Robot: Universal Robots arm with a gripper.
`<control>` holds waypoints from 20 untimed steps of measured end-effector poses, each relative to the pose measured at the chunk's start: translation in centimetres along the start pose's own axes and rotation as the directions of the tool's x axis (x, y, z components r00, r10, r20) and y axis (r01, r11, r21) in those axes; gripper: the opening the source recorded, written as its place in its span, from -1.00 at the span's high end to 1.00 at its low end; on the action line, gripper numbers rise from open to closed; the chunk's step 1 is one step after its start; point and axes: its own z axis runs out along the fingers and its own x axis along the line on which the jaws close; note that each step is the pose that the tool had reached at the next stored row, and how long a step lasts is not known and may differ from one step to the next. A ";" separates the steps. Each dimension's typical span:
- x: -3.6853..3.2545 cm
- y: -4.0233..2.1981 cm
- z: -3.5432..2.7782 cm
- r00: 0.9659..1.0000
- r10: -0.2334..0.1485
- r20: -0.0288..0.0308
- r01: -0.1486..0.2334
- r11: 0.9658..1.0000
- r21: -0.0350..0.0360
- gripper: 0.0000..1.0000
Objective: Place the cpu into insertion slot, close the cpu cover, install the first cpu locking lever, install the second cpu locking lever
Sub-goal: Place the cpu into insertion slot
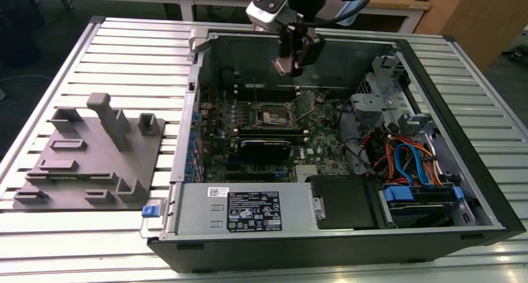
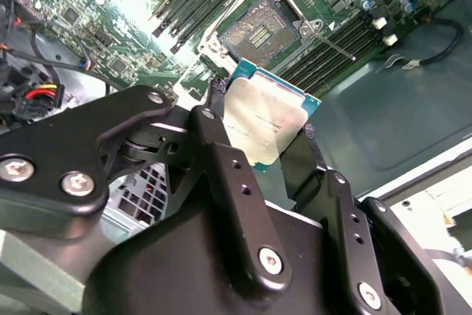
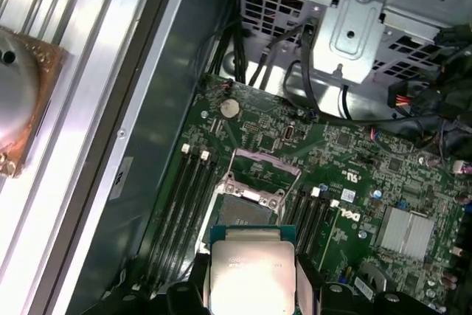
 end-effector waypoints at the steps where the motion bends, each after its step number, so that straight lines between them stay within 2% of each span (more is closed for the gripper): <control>1: 0.00 0.00 0.00 1.000 0.006 0.000 -0.006 1.000 0.000 -0.08; 20: 0.00 -0.01 0.16 1.000 0.007 0.000 -0.007 1.000 0.000 -0.08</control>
